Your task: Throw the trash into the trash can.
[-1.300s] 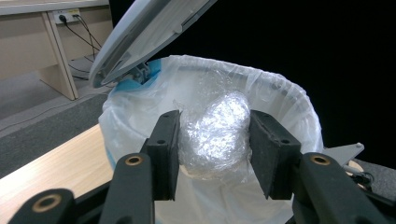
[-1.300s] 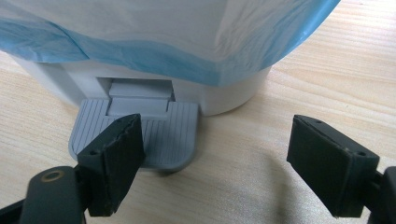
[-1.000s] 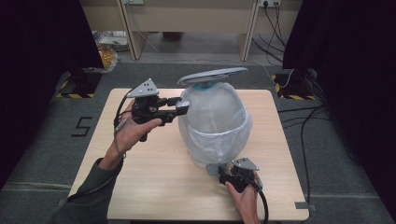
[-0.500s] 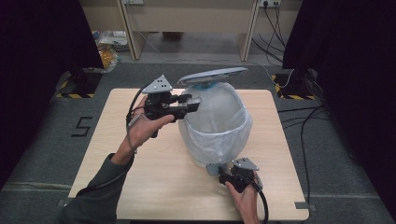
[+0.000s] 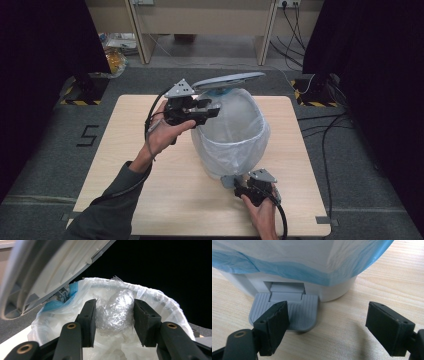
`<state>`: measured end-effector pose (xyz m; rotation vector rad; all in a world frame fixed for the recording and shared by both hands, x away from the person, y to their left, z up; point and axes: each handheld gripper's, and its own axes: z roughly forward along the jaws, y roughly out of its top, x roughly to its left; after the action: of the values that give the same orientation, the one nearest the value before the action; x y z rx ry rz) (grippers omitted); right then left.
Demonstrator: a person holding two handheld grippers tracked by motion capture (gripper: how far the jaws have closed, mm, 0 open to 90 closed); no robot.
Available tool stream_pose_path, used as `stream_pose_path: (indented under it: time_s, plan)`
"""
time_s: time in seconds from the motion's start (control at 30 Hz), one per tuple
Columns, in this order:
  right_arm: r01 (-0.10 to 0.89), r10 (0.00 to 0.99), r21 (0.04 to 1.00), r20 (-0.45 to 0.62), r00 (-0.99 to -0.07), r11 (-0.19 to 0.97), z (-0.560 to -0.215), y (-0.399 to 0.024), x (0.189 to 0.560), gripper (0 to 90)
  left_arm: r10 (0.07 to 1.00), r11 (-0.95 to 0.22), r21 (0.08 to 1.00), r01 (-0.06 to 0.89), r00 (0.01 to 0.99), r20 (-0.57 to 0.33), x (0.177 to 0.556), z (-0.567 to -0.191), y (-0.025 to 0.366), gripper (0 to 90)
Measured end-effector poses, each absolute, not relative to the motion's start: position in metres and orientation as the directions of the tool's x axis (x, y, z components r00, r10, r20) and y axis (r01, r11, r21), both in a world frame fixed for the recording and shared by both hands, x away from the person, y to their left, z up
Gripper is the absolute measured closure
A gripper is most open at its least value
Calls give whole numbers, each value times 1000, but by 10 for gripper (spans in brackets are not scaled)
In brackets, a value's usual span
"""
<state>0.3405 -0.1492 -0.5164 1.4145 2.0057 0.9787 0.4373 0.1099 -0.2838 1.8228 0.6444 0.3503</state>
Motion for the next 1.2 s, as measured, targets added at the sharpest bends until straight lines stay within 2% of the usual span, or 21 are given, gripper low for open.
stream_pose_path:
  time_s: [0.67,1.2]
  plan:
    - [588,941,784,12,-339,201,-516,-149,340,188,583,-228,934,274,807,-95,428,-279,120,336]
    - [589,941,784,15,-337,199,-516,-149,340,188,615,-206,932,300,780,-115,422,-288,160,269]
